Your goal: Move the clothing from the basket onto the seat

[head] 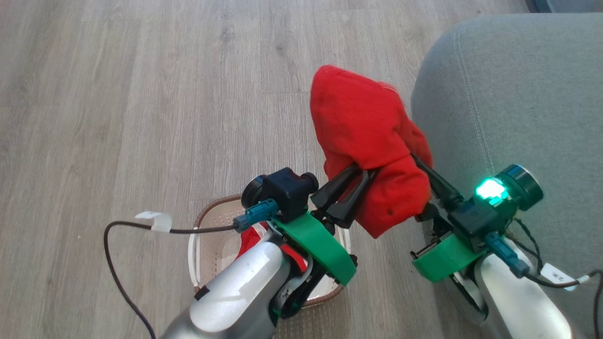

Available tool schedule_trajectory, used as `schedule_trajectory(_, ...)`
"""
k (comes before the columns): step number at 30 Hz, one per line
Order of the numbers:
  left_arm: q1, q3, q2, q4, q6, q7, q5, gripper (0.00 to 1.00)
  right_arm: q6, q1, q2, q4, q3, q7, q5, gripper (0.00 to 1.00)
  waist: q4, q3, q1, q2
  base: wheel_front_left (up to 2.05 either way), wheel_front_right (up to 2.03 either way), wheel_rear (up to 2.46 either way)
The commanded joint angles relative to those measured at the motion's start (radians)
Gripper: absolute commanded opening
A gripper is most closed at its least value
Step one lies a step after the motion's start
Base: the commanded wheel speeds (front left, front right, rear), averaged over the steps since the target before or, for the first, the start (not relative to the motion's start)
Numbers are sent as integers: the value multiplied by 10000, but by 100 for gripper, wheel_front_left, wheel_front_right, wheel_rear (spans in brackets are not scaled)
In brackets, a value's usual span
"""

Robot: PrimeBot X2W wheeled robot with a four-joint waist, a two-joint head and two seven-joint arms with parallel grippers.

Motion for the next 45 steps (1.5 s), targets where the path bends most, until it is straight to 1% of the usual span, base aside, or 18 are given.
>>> schedule_trajectory(1,-363,203,41,-339,-85,-40,47,0,-6,-271,123,-515,-16,-65,86,0,4,8,0,0,0,0,0)
schedule_trajectory(2,-333,250,41,-407,-90,-40,59,13,-6,-280,141,-561,-43,-65,102,0,6,20,0,0,0,0,0)
schedule_trajectory(3,-313,289,41,-446,-75,-40,108,33,-6,-285,166,-601,-91,-65,134,0,9,28,0,0,0,0,0)
schedule_trajectory(4,-295,327,41,-476,-54,-40,176,50,-6,-288,193,-644,-149,-65,170,0,11,38,0,0,0,0,0)
schedule_trajectory(5,-276,357,41,-481,-35,-40,247,92,-6,-286,221,-684,-217,-65,205,0,13,44,0,0,0,0,0)
schedule_trajectory(6,-261,367,41,-447,-20,-40,336,100,-6,-279,260,-723,-307,-65,251,0,11,51,0,0,0,0,0)
schedule_trajectory(12,-240,405,41,-323,-11,-40,1154,100,-6,-202,468,-939,-901,-65,536,0,-21,95,0,0,0,0,0)
schedule_trajectory(16,-84,551,41,-141,111,-40,1836,100,-6,-144,467,-1020,-1239,-65,664,0,-39,124,0,0,0,0,0)
schedule_trajectory(21,223,863,41,66,196,-40,2720,100,-6,-41,477,-1046,-1924,-65,889,0,-49,150,0,0,0,0,0)
schedule_trajectory(27,674,1271,41,170,-129,-40,3269,100,-6,129,416,-815,-2511,-65,1102,0,-53,173,0,0,0,0,0)
schedule_trajectory(35,1460,1652,41,200,-867,-40,3621,100,-6,552,563,-448,-3248,-65,1253,0,-70,56,0,0,0,0,0)
schedule_trajectory(40,1875,1918,41,305,-1024,-40,3829,100,-6,821,641,-106,-3550,-65,1374,0,-102,-9,0,0,0,0,0)
schedule_trajectory(42,1982,1959,41,380,-1027,-40,4170,100,-6,906,718,83,-3713,-65,1527,0,-131,-36,0,0,0,0,0)
schedule_trajectory(45,2191,2040,41,337,-1030,-40,4146,100,-6,979,704,210,-3795,-65,1567,0,-144,-53,0,0,0,0,0)
